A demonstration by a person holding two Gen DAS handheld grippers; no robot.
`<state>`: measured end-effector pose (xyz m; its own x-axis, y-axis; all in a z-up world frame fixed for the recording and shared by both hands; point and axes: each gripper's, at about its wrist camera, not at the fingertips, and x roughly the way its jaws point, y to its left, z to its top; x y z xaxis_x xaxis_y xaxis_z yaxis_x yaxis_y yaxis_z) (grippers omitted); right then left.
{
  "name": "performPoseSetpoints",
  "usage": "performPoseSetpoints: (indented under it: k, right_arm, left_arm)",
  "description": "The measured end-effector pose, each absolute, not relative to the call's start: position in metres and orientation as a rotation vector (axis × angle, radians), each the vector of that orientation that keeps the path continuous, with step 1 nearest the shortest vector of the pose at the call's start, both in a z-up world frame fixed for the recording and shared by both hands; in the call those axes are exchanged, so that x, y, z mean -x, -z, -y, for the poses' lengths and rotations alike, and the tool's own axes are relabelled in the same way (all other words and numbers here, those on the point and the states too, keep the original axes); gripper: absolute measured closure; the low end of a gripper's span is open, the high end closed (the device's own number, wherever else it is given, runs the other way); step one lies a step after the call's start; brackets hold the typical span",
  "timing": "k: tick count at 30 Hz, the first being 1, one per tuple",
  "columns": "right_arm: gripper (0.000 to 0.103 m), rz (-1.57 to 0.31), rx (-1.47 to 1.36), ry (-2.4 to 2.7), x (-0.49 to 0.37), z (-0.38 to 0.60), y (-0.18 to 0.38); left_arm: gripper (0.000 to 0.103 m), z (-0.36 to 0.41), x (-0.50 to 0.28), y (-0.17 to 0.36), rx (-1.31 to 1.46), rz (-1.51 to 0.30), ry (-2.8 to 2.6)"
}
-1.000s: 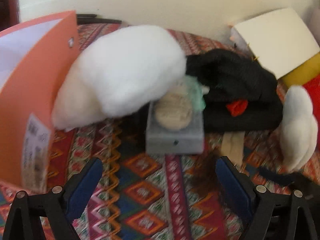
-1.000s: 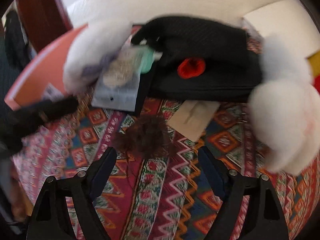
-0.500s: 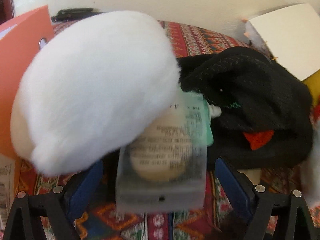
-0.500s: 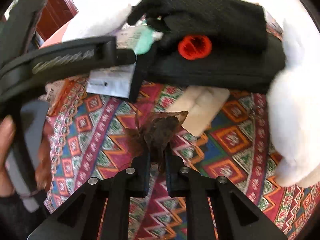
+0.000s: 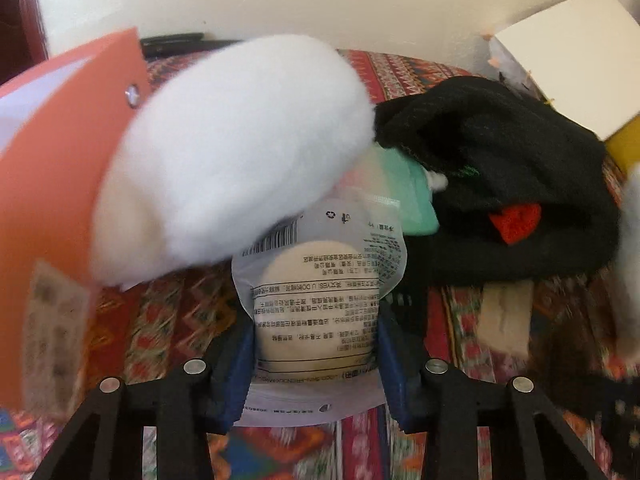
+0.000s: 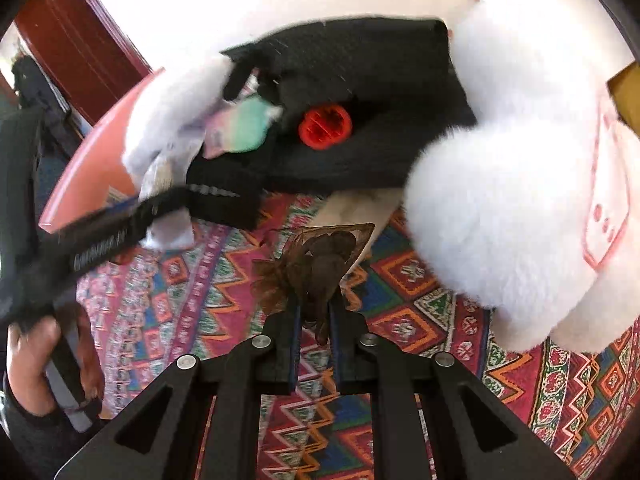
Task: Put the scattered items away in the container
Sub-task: 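Grasp the packaged round pad with left tool while right grasps brown tassel, then carry the pad and tassel over the pink box and release both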
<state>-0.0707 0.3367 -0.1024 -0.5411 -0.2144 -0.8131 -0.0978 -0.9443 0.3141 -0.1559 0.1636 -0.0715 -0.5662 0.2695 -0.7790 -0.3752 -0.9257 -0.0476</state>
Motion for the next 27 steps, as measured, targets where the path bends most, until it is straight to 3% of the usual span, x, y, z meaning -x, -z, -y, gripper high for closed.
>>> performPoseSetpoints:
  k: [11,27]
  right_arm:
    - [0.091,0.452,-1.3,2.669,0.055,-0.292,0.056]
    - [0.091,0.345,-1.041,2.763,0.052,-0.237,-0.002]
  left_arm:
    - [0.057,-0.114,0.103,0.02,1.066,-0.194,-2.545]
    - [0.056,-0.029,0.095,-0.024,0.969,-0.014,-2.68]
